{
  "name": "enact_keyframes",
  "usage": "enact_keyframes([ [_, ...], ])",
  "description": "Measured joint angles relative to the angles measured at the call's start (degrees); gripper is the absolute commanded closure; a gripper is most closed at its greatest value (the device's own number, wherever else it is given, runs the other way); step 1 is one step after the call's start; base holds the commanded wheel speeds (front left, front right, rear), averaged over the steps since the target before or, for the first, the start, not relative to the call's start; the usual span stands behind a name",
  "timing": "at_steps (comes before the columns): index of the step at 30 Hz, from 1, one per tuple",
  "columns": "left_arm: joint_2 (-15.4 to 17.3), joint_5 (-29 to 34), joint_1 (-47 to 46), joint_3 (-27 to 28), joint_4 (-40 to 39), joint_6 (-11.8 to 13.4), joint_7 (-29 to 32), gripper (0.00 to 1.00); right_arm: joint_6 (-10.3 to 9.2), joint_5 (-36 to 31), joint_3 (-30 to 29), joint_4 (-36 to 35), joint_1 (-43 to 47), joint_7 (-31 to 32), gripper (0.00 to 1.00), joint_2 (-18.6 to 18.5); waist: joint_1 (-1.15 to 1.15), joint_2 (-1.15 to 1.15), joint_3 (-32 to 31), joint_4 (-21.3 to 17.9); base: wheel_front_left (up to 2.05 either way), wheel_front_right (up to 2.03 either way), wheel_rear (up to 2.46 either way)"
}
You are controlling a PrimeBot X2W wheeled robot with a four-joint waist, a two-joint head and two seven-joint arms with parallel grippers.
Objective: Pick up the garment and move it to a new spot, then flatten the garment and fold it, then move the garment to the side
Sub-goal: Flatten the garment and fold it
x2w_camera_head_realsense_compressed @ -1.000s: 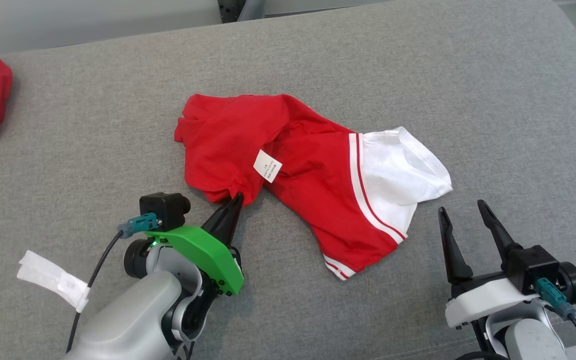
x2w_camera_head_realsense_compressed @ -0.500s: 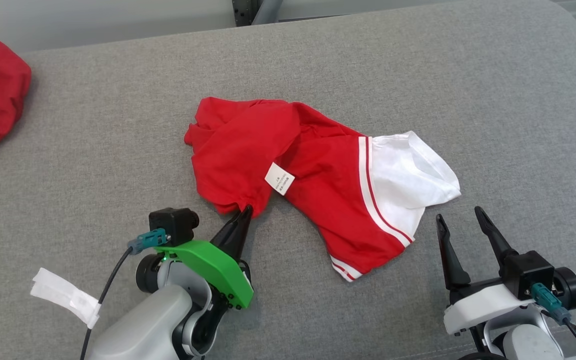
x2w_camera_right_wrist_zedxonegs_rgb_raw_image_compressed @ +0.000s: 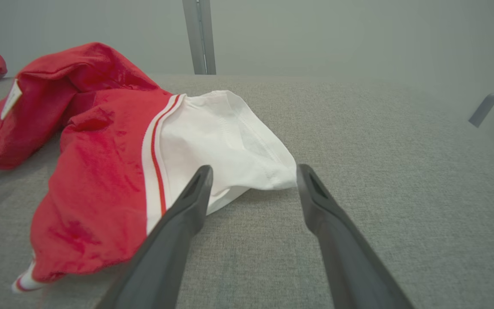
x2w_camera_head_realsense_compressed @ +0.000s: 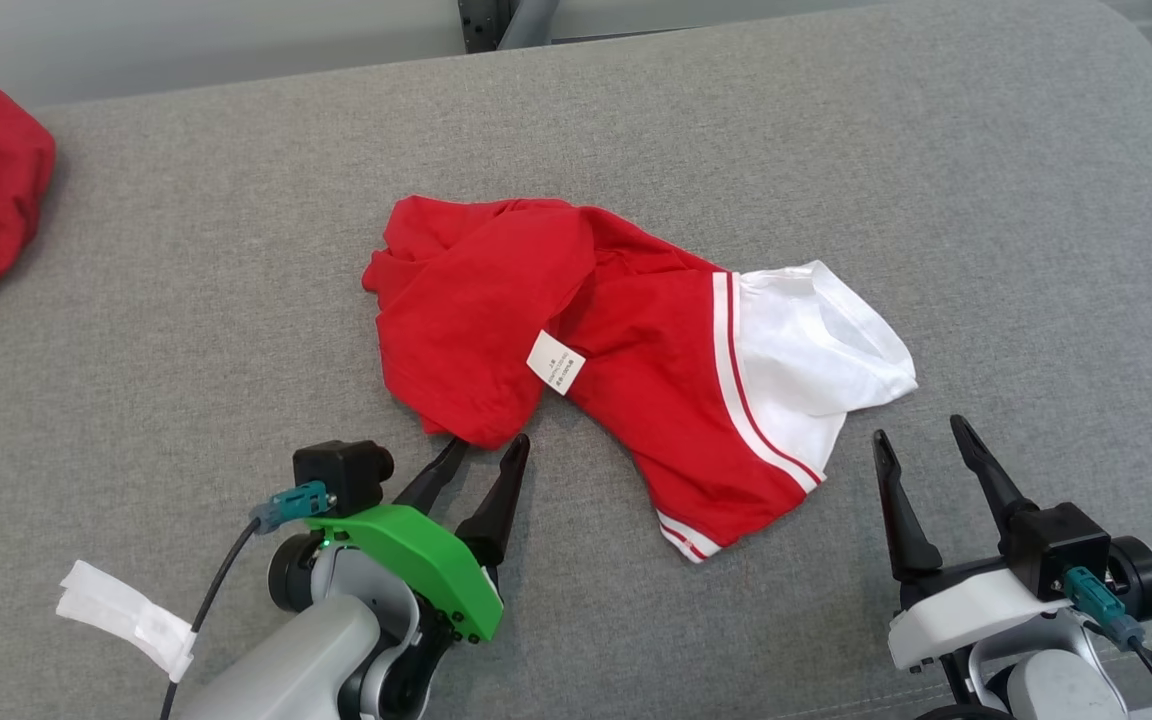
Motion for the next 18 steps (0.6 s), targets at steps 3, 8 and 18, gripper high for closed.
enact_keyframes([
  [3,0.0,0.0,0.0,0.0,-0.7,0.0,0.1,0.08,0.00,0.1,0.0,0.0,0.0,0.0,0.00,0.0,0.00,0.00,0.2,0.1,0.00,0.00,0.00],
  [8,0.5,0.0,-0.2,0.2,-1.9,0.5,0.1,0.09,0.00,0.2,0.0,0.0,0.0,0.0,0.00,0.0,0.00,0.00,0.4,0.1,0.00,0.00,0.00],
  [18,2.3,0.2,-0.2,0.4,-5.4,1.6,0.9,0.72,0.00,0.3,0.0,0.0,-0.1,0.0,0.00,0.0,0.00,0.00,0.6,0.1,0.00,0.00,0.00],
])
